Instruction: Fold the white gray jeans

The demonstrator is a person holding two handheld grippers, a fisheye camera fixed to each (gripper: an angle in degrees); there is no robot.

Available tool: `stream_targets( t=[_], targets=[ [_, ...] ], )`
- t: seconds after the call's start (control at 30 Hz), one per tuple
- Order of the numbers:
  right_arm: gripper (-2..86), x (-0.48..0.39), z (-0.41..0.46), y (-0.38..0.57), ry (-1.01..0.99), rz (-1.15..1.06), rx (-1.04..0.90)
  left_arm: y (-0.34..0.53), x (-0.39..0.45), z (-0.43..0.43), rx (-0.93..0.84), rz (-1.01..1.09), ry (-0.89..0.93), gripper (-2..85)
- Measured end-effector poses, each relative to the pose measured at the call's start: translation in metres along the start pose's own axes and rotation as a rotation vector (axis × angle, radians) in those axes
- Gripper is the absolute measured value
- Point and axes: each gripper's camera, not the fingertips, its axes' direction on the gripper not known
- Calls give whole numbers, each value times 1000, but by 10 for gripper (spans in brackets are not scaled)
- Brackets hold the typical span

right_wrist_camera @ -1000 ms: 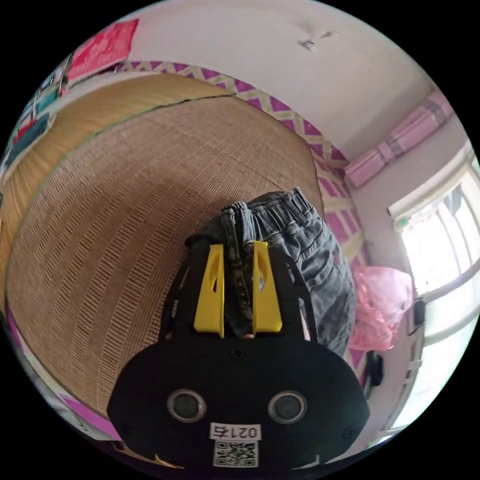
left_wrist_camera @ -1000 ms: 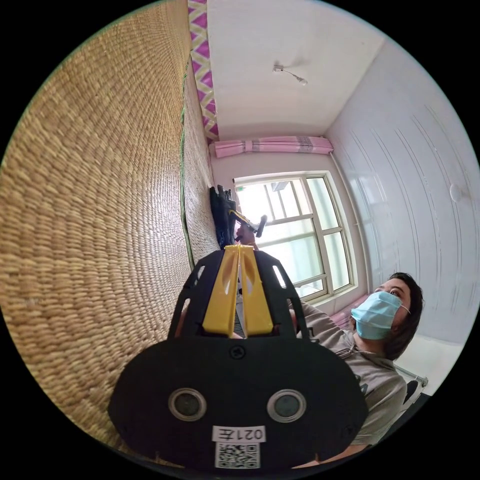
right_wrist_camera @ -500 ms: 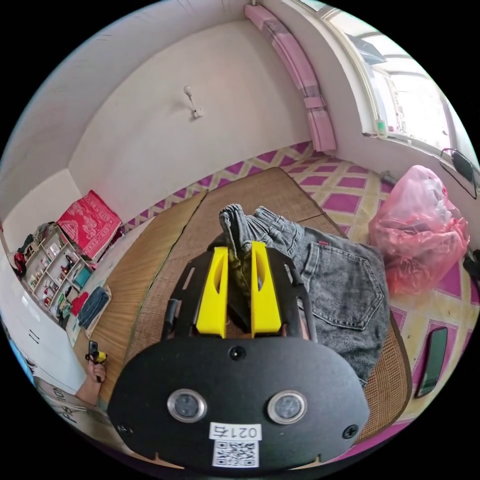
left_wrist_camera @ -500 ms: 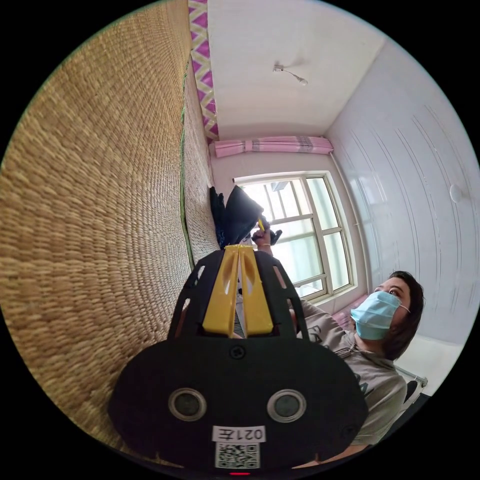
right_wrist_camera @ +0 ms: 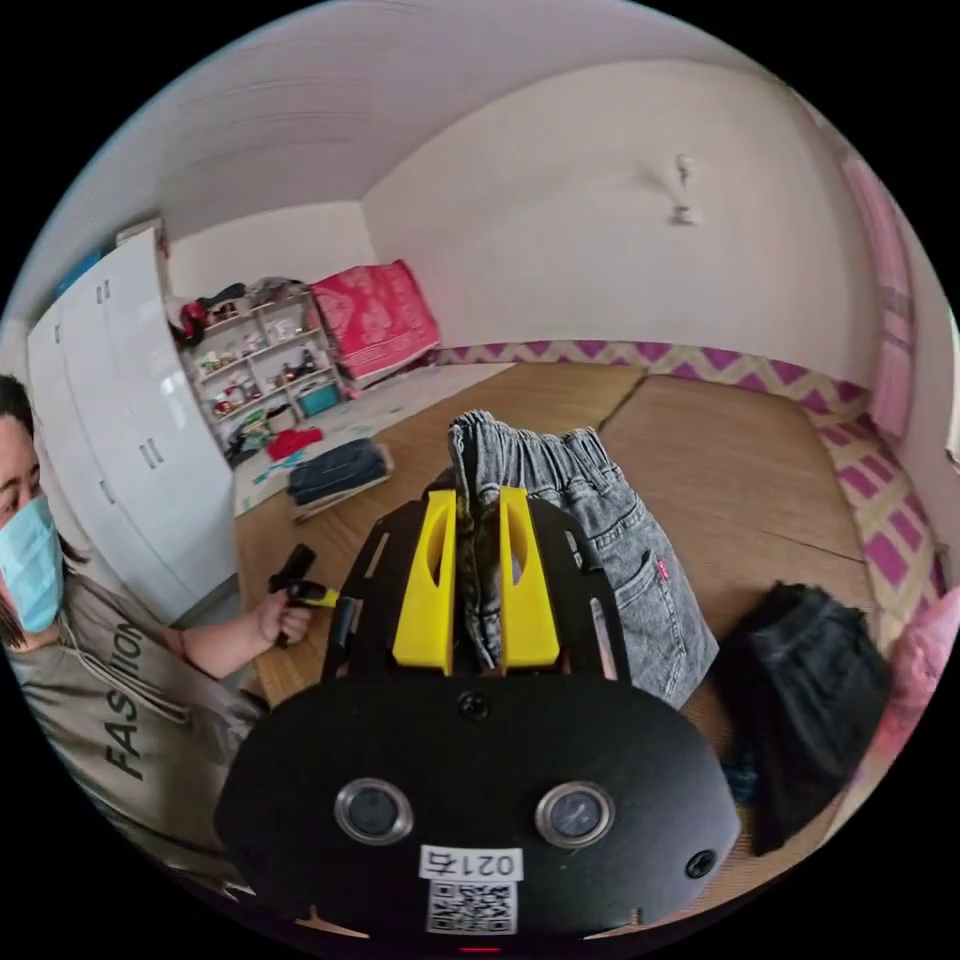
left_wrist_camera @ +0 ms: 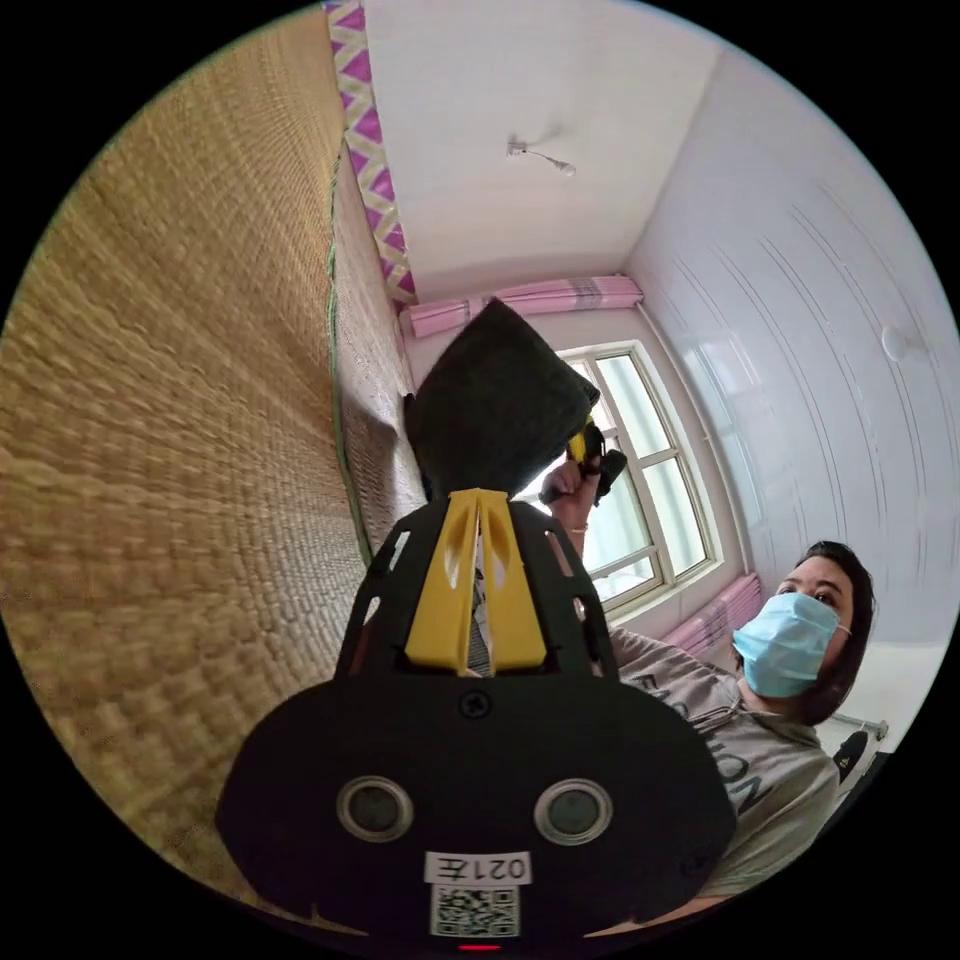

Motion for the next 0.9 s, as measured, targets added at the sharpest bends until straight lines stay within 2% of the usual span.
stream_targets(
  t=[0.1,0.2,0.23,0.33,0.43,0.5,0.63,0.73,0.8,0.9],
  targets=[
    [65,-29,78,1,-160,86,-53,13,37,-12,8,65,-1,-10],
    [64,-57,148,-15,-339,136,-127,33,70,-38,18,126,-154,-10],
    [64,-81,164,-28,-353,89,-141,42,79,-50,36,141,-219,-10],
    [63,-164,184,-61,-252,-156,-108,61,91,-80,101,150,-299,-10],
    [63,-237,219,-63,-233,-302,-89,74,89,-106,173,132,-281,-10],
    [65,-271,258,-49,-253,-323,-143,82,85,-120,221,110,-271,-10],
    [42,-293,339,8,-305,-169,-302,108,74,-149,310,39,-314,-10],
    [15,-279,340,22,-370,-77,-249,123,68,-164,353,-3,-346,-10],
    [24,-283,340,23,-368,-110,-263,129,67,-169,380,-8,-350,-10],
    [70,-321,356,34,-311,-293,-360,134,65,-172,412,-5,-336,-10]
  ],
)
